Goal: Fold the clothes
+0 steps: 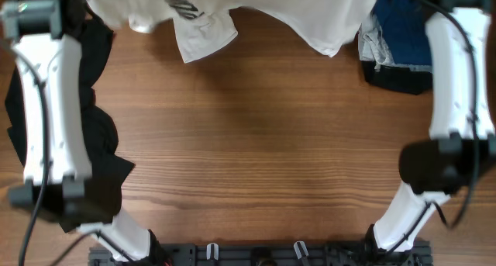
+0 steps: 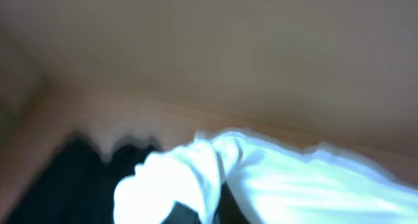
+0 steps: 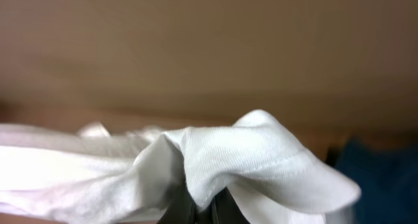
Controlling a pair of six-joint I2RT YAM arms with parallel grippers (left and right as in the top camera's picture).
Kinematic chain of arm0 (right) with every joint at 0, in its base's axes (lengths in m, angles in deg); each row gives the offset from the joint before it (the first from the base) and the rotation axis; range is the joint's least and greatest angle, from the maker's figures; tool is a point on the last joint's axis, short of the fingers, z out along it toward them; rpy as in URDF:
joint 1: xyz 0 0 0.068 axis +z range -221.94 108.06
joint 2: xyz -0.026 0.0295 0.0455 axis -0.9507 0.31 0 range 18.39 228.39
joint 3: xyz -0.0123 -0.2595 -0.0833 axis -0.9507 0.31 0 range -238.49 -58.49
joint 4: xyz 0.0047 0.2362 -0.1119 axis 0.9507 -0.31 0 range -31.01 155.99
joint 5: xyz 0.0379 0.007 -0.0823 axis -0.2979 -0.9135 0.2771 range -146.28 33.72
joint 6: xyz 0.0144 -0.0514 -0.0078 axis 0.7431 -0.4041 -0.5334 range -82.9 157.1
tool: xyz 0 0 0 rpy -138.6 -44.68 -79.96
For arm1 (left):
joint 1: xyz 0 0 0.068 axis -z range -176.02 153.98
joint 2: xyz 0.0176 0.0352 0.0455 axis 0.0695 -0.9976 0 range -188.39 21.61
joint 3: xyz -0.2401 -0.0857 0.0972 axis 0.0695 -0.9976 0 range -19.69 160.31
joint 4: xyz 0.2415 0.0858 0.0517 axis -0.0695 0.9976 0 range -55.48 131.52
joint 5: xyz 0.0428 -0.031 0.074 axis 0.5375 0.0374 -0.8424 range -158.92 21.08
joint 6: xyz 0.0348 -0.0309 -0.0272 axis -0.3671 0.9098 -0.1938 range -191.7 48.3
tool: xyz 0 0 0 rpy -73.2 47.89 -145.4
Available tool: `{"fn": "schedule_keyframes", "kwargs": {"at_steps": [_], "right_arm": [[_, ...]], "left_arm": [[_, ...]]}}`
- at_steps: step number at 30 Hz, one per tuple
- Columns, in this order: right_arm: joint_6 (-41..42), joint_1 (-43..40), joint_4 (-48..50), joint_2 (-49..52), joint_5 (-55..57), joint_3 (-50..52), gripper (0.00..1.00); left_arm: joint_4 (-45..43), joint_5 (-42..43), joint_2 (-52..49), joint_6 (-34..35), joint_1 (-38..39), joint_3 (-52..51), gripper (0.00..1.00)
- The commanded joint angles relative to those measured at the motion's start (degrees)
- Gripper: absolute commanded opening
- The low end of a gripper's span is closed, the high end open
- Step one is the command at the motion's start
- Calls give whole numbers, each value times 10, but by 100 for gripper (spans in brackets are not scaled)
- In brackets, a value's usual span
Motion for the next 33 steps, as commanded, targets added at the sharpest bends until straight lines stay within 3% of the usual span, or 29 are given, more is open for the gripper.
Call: {"fn": "schedule_keyframes", "kwargs": {"at_steps": [1,6,13,27,33], "right_arm": [[-19,1,-29,25,22,-1,4],[-33,0,-53,13,22,-1,4],[-33,-6,-48,-35,22,-9,4],[-33,-17,-150,-358,90,-10,4],[-47,-17,-179,-410,100,-10,4]], "left_arm": [[74,-11,-54,15,-10,2,4],[98,36,-59,16,-10,3,4],[28,36,-1,26,-10,16,4],[40,36,298,36,-8,48,4],[49,33,357,36,-8,48,4]]}}
